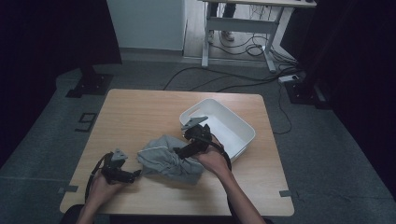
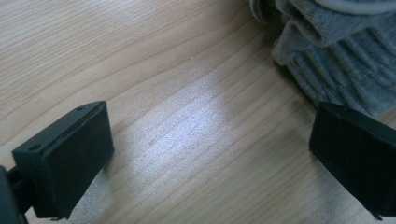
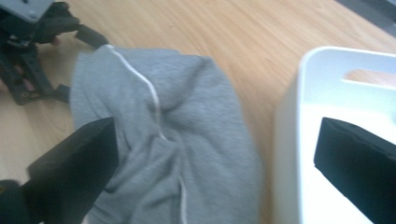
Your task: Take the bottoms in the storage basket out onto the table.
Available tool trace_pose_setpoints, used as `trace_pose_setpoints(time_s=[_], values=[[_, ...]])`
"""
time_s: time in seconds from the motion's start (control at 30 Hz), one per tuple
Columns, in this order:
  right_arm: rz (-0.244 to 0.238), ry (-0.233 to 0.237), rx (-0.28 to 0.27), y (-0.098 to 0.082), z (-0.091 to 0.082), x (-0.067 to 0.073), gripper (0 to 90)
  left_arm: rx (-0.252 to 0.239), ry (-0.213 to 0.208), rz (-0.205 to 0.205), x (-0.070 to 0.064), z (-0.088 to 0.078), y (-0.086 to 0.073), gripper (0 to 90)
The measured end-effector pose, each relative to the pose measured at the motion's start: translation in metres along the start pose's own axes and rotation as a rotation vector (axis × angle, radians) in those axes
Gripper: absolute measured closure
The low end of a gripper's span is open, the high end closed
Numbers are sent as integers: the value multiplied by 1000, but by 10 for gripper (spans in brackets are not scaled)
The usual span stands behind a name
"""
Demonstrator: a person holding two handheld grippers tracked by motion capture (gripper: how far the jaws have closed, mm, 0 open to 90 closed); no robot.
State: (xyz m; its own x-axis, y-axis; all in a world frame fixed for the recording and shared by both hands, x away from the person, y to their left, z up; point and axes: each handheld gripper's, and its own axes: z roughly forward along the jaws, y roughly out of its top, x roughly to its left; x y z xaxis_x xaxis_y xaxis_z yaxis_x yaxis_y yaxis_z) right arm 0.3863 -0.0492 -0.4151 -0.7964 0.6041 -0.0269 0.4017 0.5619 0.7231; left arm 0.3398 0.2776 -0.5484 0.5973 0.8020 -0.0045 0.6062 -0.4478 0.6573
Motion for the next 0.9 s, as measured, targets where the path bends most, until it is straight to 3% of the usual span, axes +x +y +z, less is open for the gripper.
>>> trace_pose_setpoints(time_s=[0.5, 0.9], values=[[73, -115, -7, -37, -41, -41, 0, 0, 2, -3, 0, 0, 0, 0], [134, -205, -15, -69, -73, -59, 0, 0, 2, -2, 0, 0, 0, 0]])
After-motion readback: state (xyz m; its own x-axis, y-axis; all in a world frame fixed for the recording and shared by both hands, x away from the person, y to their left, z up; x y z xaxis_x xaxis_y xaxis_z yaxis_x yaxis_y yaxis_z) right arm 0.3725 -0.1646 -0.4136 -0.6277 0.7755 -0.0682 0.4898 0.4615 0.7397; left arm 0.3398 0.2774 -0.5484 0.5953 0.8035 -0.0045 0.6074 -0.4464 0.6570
